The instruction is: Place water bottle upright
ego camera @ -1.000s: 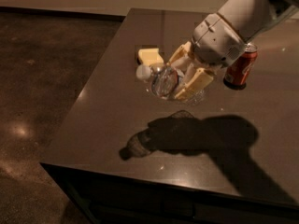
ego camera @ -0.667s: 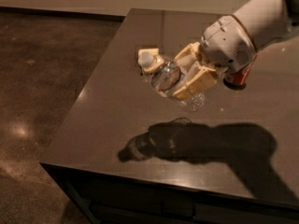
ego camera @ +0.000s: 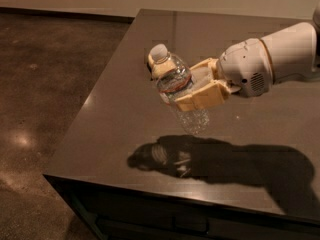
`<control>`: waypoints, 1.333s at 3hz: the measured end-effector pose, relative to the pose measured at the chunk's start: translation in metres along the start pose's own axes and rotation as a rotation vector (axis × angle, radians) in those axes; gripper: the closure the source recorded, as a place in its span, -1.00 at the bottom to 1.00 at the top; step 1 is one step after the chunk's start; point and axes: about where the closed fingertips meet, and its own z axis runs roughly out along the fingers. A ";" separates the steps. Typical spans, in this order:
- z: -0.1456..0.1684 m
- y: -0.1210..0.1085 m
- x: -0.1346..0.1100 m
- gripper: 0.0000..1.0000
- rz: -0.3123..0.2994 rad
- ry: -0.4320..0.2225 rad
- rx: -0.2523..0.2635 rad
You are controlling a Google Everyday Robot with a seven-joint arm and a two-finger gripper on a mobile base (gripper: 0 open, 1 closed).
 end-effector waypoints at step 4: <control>0.031 -0.017 0.005 1.00 0.128 -0.418 0.050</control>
Offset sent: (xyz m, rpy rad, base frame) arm 0.0233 0.0164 -0.0183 0.3817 0.1251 -0.1598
